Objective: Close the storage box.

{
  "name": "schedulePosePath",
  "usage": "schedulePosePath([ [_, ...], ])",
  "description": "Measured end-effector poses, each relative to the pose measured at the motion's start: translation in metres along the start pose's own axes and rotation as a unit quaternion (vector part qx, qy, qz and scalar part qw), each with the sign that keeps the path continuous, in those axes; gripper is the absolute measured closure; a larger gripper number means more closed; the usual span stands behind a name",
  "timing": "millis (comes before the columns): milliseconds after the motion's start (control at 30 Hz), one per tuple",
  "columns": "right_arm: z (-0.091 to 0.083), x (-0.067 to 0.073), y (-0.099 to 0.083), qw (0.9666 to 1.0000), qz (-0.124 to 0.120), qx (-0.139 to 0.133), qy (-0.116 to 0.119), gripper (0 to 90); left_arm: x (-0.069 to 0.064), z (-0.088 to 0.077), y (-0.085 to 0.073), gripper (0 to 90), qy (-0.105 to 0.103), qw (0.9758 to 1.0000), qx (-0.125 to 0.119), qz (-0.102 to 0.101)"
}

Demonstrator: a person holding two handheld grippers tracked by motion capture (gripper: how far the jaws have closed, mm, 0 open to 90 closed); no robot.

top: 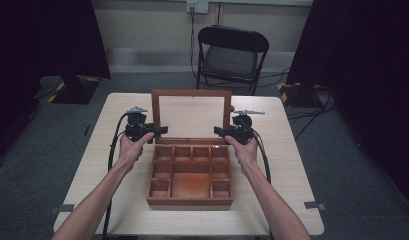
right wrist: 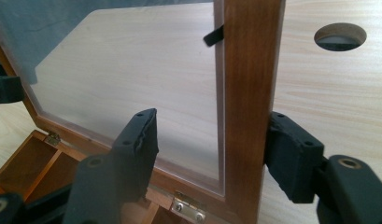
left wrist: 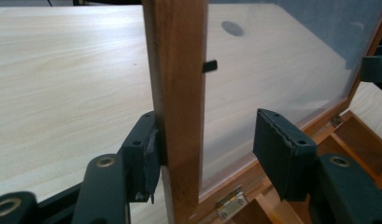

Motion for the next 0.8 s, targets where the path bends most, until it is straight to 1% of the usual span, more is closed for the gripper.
schedulePosePath([
  [33,-0.001,0.000,0.001,1.0000,0.000,-0.004,0.003,40.2,0.000,-0.002,0.000,43.3,0.001,1.0000,0.000,0.005],
  [67,-0.003,0.000,0.001,1.0000,0.003,-0.006,0.005,40.8,-0.001,-0.002,0.001,43.6,-0.002,1.0000,-0.003,0.003],
  [200,-0.008,0.002,0.002,0.9999,0.000,-0.009,0.011,40.3,-0.004,-0.008,0.003,44.5,0.001,0.9999,-0.007,0.012],
  [267,-0.010,0.004,0.002,0.9999,0.001,-0.010,0.012,39.5,-0.007,-0.011,0.004,44.4,-0.003,0.9998,-0.011,0.013],
  [333,-0.013,0.006,0.003,0.9998,0.001,-0.010,0.018,38.7,-0.009,-0.015,0.006,44.7,-0.007,0.9997,-0.020,0.013],
  [400,-0.017,0.008,0.003,0.9997,-0.002,-0.010,0.024,38.3,-0.010,-0.019,0.006,45.4,-0.007,0.9996,-0.016,0.022],
  [500,-0.019,0.009,0.002,0.9996,-0.008,-0.011,0.025,37.9,-0.012,-0.022,0.005,45.3,-0.011,0.9995,-0.019,0.024],
  [533,-0.020,0.010,0.001,0.9996,-0.009,-0.009,0.026,37.7,-0.012,-0.022,0.005,45.2,-0.011,0.9994,-0.020,0.028],
  [600,-0.021,0.011,0.000,0.9995,-0.009,-0.011,0.027,36.6,-0.014,-0.024,0.003,44.6,-0.015,0.9993,-0.021,0.027],
  [733,-0.024,0.013,-0.002,0.9993,-0.005,-0.007,0.035,33.2,-0.017,-0.028,0.001,44.1,-0.020,0.9989,-0.021,0.036],
  [800,-0.026,0.014,-0.003,0.9992,-0.005,-0.005,0.040,32.0,-0.018,-0.030,-0.001,43.7,-0.026,0.9988,-0.021,0.036],
])
Point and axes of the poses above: each handheld gripper's, and its own axes: z roughly forward along the jaws, y roughly out of its top, x roughly to its left, the point moved 7 cm from there along z, roughly forward along the jaws, and after that the axes turned 4 degrees about -z, right-handed, at the moved point
